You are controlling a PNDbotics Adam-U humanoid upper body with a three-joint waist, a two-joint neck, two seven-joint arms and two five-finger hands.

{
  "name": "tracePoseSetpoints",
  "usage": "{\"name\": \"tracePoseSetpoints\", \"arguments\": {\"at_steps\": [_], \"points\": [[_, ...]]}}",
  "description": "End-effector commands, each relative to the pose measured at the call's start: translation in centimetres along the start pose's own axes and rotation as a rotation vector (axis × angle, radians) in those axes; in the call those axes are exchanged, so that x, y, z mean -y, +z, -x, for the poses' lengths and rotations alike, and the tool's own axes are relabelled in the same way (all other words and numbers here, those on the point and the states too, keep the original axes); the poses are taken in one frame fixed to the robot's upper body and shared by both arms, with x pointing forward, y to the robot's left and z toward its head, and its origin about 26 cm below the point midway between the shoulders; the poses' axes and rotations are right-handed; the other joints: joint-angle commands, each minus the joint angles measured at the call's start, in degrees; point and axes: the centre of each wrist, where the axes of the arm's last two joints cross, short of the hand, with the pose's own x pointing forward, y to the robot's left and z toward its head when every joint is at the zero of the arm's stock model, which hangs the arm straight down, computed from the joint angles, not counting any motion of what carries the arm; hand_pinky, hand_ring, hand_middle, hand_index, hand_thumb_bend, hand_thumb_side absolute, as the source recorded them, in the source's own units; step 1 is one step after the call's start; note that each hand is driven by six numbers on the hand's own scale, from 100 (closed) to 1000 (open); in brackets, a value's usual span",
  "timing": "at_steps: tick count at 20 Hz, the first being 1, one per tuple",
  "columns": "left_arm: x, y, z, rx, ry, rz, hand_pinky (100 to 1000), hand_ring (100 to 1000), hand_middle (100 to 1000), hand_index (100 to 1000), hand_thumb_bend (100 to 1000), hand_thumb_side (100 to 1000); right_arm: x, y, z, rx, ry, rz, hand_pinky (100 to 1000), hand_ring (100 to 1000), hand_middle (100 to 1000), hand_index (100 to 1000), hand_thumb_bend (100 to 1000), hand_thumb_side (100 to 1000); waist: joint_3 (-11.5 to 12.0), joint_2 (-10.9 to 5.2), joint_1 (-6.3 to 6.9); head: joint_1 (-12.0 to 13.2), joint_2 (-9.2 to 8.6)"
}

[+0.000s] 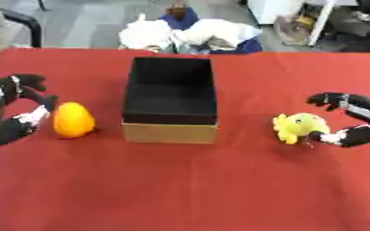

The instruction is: Pick up objects on the table and place them in the box.

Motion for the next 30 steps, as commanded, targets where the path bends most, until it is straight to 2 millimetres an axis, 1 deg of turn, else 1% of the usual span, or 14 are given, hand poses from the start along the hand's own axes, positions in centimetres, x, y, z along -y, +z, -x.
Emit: {"name": "tracePoseSetpoints", "arguments": {"at_steps": [1,11,18,20,23,27,29,30], "points": [[-1.1,-0.2,-0.4,0.015,-0.032,-0.007,749,578,608,779,370,482,1.9,0.6,0.2,-0.01,0.052,0.013,821,902,926,956,382,574,0.06,-0.59,-0.08,-0.17,-0.81],[-1.1,-0.3,-0.5,0.017,-0.033,-0.007,749,578,609,779,369,480,1.7,0.6,0.4,-0.018,0.052,0.008,820,902,923,957,385,576,0.12,-0.55,-0.15,-0.13,-0.88],[-1.1,-0.3,-0.5,0.018,-0.032,-0.006,749,579,609,779,367,482,1.0,-0.1,0.8,-0.041,0.079,-0.052,818,902,917,954,426,586,0.3,-0.59,-0.1,-0.29,-0.88],[-1.0,-0.3,-0.5,0.018,-0.032,-0.004,749,579,609,779,367,482,0.9,-0.4,0.9,-0.052,0.103,-0.069,819,903,915,952,451,588,0.33,-0.58,-0.07,-0.35,-0.89],[-1.0,-0.3,-0.5,0.018,-0.031,-0.003,749,579,609,779,366,483,0.6,-0.8,1.1,-0.071,0.135,-0.085,818,902,909,950,461,589,0.4,-0.57,-0.04,-0.44,-0.96],[-1.0,-0.3,-0.5,0.018,-0.03,-0.002,749,579,609,779,363,485,0.1,-1.3,1.5,-0.088,0.157,-0.077,802,880,873,935,475,572,0.53,-0.56,-0.02,-0.44,-1.05],[-1.0,-0.3,-0.5,0.018,-0.03,-0.003,749,579,609,779,361,485,-0.2,-1.5,1.6,-0.091,0.167,-0.065,787,855,824,912,483,555,0.6,-0.56,-0.01,-0.42,-1.08],[-1.0,-0.3,-0.5,0.018,-0.03,-0.003,749,579,609,779,359,486,-0.3,-1.6,1.6,-0.092,0.172,-0.055,776,836,782,890,482,539,0.62,-0.56,-0.01,-0.42,-1.09]]}}
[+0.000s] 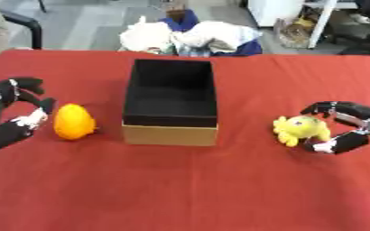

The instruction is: Pick up objects on the table and place them in the box.

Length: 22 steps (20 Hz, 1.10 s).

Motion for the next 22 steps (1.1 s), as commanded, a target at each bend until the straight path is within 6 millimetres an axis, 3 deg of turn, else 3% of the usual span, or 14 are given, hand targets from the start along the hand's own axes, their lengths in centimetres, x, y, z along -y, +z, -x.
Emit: {"name": "tracePoseSetpoints", "arguments": {"at_steps": [1,5,8,14,21,22], "points": [[-1.0,-0.3,-0.5,0.018,-0.029,-0.004,749,579,609,779,359,486,1.1,0.2,0.5,-0.02,0.043,0.049,769,822,748,868,483,527,0.08,-0.63,0.07,-0.01,-0.62],[-0.9,-0.3,-0.5,0.018,-0.028,-0.003,749,579,609,779,355,490,1.0,-0.1,0.4,-0.021,0.066,0.118,731,758,549,697,409,427,0.12,-0.62,0.05,-0.05,-0.73],[-1.0,-0.3,-0.5,0.017,-0.028,-0.004,749,578,609,779,354,490,1.3,-0.1,0.4,-0.011,0.067,0.187,688,686,403,548,307,251,0.1,-0.61,0.02,0.02,-0.78],[-1.0,-0.3,-0.5,0.017,-0.028,-0.003,749,579,609,779,351,489,5.0,-0.3,-1.1,0.071,0.071,0.341,662,637,340,494,288,114,-0.1,-0.72,-0.11,0.16,-0.76],[-0.7,-0.3,-0.4,0.019,-0.028,0.019,748,580,610,779,352,487,13.1,-2.6,-5.7,0.241,0.159,0.447,669,647,363,504,386,100,0.43,-1.39,0.01,-0.2,-0.47],[-0.6,-0.4,-0.5,0.021,-0.027,0.024,748,580,610,779,352,487,13.8,-3.1,-6.2,0.258,0.171,0.452,669,647,367,506,167,318,0.58,-1.44,0.03,-0.25,-0.49]]}}
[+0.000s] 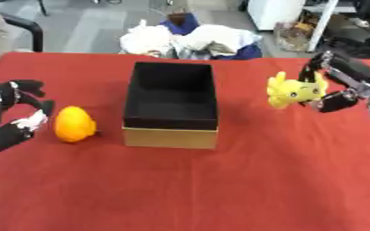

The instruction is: Pick up objects on the table and place them in the box.

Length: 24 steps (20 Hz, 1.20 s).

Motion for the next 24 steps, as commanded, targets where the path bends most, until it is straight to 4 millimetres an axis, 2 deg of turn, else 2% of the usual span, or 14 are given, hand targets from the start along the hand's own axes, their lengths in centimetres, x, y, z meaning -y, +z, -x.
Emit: {"name": "tracePoseSetpoints", "arguments": {"at_steps": [1,4,8,13,17,18,20,21,22,23,24], "points": [[-0.8,-0.4,-0.5,0.022,-0.028,0.013,748,580,610,779,350,487,3.0,-2.1,-0.8,0.057,0.05,0.029,669,647,366,506,397,100,0.39,-0.96,0.13,-0.34,-0.15],[-0.5,-0.7,-0.8,0.036,-0.025,0.029,748,580,610,780,352,486,3.8,-5.0,-1.8,0.093,0.049,0.035,665,641,366,508,384,100,1.23,-0.9,0.12,-0.68,-0.3],[-0.2,-1.3,-1.3,0.062,-0.02,0.048,748,581,611,780,352,483,3.4,-8.6,-3.3,0.137,0.023,0.039,664,638,374,517,376,100,2.43,-0.68,0.14,-1.32,-0.53],[0.1,-2.0,-2.0,0.092,-0.013,0.06,748,582,611,780,356,476,1.6,-12.4,-5.9,0.19,0.016,-0.004,669,646,393,533,370,100,4.39,-0.58,0.21,-2.69,-0.53],[0.2,-2.3,-2.3,0.107,-0.006,0.063,747,582,611,780,357,473,-0.8,-14.3,-7.7,0.215,0.022,-0.061,677,662,433,568,374,141,5.6,-0.6,0.32,-3.58,-0.41],[0.3,-2.4,-2.4,0.109,-0.004,0.064,747,582,611,780,357,473,-1.4,-14.6,-8.0,0.22,0.022,-0.076,680,667,448,583,377,173,5.75,-0.61,0.36,-3.7,-0.42],[0.3,-2.5,-2.5,0.114,-0.003,0.065,747,582,611,780,359,471,-2.7,-15.1,-8.7,0.236,0.022,-0.106,691,690,506,673,403,311,5.92,-0.57,0.38,-3.87,-0.43],[0.3,-2.6,-2.6,0.117,-0.003,0.064,747,582,611,780,359,470,-3.4,-15.3,-9.0,0.246,0.025,-0.126,703,714,561,751,474,396,5.94,-0.52,0.34,-3.94,-0.43],[0.3,-2.6,-2.6,0.12,-0.002,0.063,747,582,611,779,359,470,-3.9,-15.4,-9.3,0.254,0.03,-0.145,708,722,583,771,429,425,5.93,-0.48,0.31,-3.97,-0.43],[0.3,-2.7,-2.7,0.121,-0.002,0.062,746,582,611,779,360,470,-4.4,-15.5,-9.5,0.261,0.037,-0.169,742,771,711,851,459,518,5.9,-0.46,0.26,-3.94,-0.47],[0.3,-2.8,-2.8,0.123,-0.002,0.06,746,582,611,779,360,469,-4.8,-15.5,-9.7,0.267,0.049,-0.201,760,795,763,885,475,571,5.84,-0.44,0.23,-3.86,-0.51]]}}
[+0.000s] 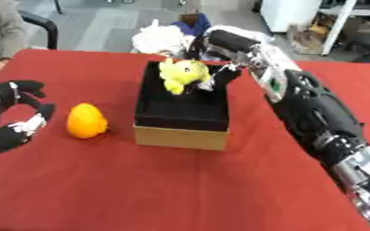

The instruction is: Pick up objects on the table and place them in the box.

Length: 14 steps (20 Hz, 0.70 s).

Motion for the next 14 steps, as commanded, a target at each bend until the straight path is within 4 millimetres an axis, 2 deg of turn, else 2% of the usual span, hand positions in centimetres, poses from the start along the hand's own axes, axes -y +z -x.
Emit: {"name": "tracePoseSetpoints", "arguments": {"at_steps": [1,3,5,9,14], "points": [[-0.8,-0.7,-1.0,0.036,-0.02,-0.008,746,582,611,779,362,468,0.2,-0.6,-0.4,0.021,0.053,-0.07,788,831,833,918,509,637,-0.13,-0.67,0.24,0.02,-0.45],[-0.9,-0.8,-1.0,0.035,-0.023,-0.011,746,582,612,780,352,477,0.4,-0.5,-0.5,0.035,0.084,-0.116,818,870,905,941,587,728,-0.45,-0.7,0.21,0.38,-0.45],[-1.1,-0.8,-0.9,0.032,-0.028,-0.016,745,582,612,780,367,465,1.0,0.0,-0.4,0.044,0.102,-0.123,821,874,913,943,573,740,-0.94,-0.75,0.18,0.9,-0.4],[-1.8,-1.0,-0.8,0.021,-0.055,-0.023,744,584,614,781,385,455,3.7,2.5,0.4,0.048,0.097,0.026,794,841,873,931,557,620,-2.24,-0.92,0.02,2.19,-0.28],[-3.5,-1.6,-0.5,-0.002,-0.124,-0.015,741,586,617,783,417,446,8.0,7.8,1.2,0.021,0.091,0.269,761,800,822,913,549,455,-4.07,-1.32,-0.04,3.56,-0.06]]}}
